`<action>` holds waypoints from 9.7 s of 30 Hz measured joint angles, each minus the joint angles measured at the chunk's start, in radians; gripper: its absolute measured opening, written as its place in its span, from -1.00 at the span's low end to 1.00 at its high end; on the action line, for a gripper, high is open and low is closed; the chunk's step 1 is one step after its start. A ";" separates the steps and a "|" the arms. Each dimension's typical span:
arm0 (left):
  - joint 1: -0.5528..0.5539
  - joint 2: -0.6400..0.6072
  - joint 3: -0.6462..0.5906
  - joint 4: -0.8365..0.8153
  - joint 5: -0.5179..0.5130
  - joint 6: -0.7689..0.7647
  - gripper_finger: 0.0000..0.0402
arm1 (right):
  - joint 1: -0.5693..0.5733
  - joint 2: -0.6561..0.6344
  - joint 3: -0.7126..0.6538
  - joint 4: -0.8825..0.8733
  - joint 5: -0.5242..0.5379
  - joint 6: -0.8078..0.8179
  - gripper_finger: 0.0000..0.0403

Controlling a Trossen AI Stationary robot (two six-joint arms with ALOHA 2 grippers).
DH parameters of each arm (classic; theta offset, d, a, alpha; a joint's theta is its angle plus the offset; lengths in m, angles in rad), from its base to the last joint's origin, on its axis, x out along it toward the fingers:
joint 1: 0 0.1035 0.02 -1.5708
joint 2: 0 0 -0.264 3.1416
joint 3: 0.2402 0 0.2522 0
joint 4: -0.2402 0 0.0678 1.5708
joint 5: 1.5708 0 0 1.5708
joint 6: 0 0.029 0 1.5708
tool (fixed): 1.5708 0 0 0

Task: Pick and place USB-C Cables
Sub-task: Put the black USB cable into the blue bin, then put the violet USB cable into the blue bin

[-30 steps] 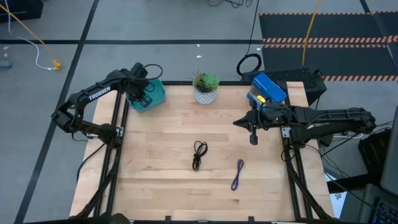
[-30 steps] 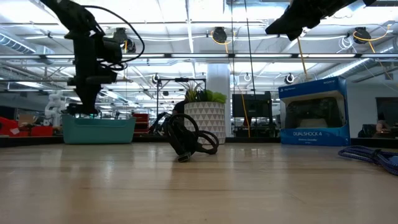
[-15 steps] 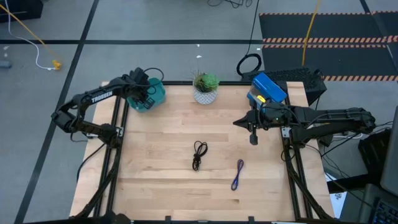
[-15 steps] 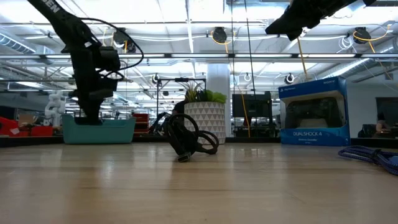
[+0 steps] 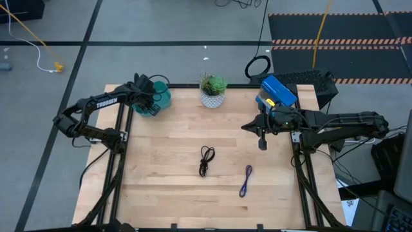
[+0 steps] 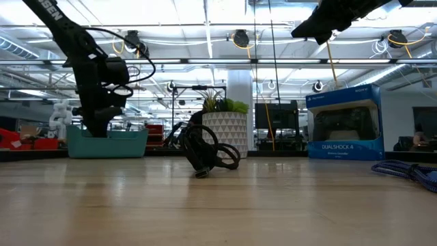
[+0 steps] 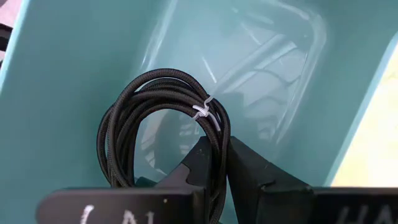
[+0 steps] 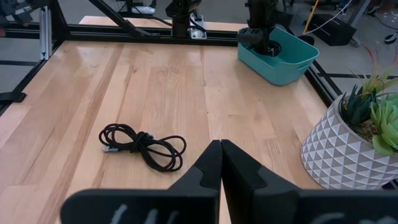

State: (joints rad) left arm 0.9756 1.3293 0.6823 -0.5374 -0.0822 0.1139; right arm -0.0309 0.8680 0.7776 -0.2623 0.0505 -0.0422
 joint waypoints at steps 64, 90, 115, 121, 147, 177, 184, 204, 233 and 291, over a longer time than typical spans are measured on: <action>-1.161 -0.399 0.268 -0.126 -0.227 -0.367 -0.54 | 0.000 0.070 0.000 0.133 0.000 0.107 -1.00; -1.214 -0.341 0.236 0.060 -0.241 -0.280 -0.54 | 0.140 0.371 0.209 0.197 0.002 0.085 -1.00; -1.172 -0.282 0.236 0.077 -0.237 -0.234 -0.54 | 0.200 0.439 0.410 -0.322 -0.020 0.234 -1.00; -1.172 -0.282 0.236 0.068 -0.233 -0.250 -0.54 | 0.295 0.439 0.558 -0.607 -0.016 0.381 -1.00; -1.239 -0.168 0.236 0.115 -0.229 -0.359 -0.54 | 0.495 0.713 0.611 -0.944 -0.065 0.326 -1.00; -1.260 -0.142 0.236 0.115 -0.184 -0.405 -0.54 | 0.451 0.962 0.491 -0.746 -0.108 -0.251 -0.20; -1.260 -0.142 0.236 0.116 -0.184 -0.405 -0.54 | 0.451 0.961 0.421 -0.642 -0.105 -0.308 -0.18; -1.260 -0.142 0.236 0.120 -0.184 -0.397 -0.54 | 0.460 0.934 0.358 -0.560 -0.046 -0.340 -0.84; -1.260 -0.142 0.236 0.132 -0.186 -0.384 -0.54 | 0.456 0.492 0.358 -0.475 -0.015 0.082 -0.94; -1.258 -0.122 0.236 0.555 -0.190 -0.155 -0.54 | 0.392 0.424 0.058 0.764 0.519 -0.102 -0.93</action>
State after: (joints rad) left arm -0.2829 1.2070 0.9184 0.0179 -0.2717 -0.0414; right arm 0.3615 1.2922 0.8358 0.5020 0.5696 -0.1444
